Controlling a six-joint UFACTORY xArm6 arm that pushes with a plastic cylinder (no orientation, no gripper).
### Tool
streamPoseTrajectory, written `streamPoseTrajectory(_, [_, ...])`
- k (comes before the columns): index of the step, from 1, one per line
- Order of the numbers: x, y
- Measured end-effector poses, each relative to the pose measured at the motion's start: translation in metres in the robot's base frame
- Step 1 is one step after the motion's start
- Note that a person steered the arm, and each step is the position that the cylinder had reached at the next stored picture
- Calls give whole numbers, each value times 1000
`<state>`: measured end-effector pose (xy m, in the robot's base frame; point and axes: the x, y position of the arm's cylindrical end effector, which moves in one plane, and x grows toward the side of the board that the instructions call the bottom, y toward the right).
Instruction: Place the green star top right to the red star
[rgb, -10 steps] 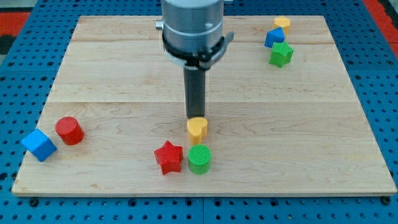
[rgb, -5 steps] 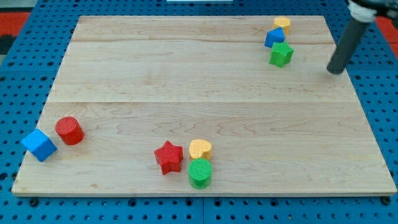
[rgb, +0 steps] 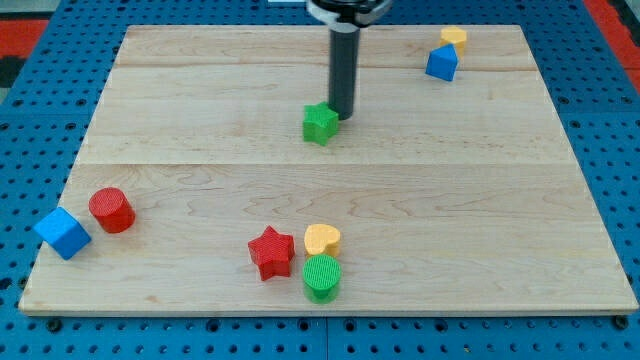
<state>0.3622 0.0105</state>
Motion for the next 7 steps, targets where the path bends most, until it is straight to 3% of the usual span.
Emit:
streamPoseTrajectory(1, [1, -26])
streamPoseTrajectory(3, [75, -40])
streamPoseTrajectory(5, [55, -41])
streamPoseTrajectory(7, [72, -87])
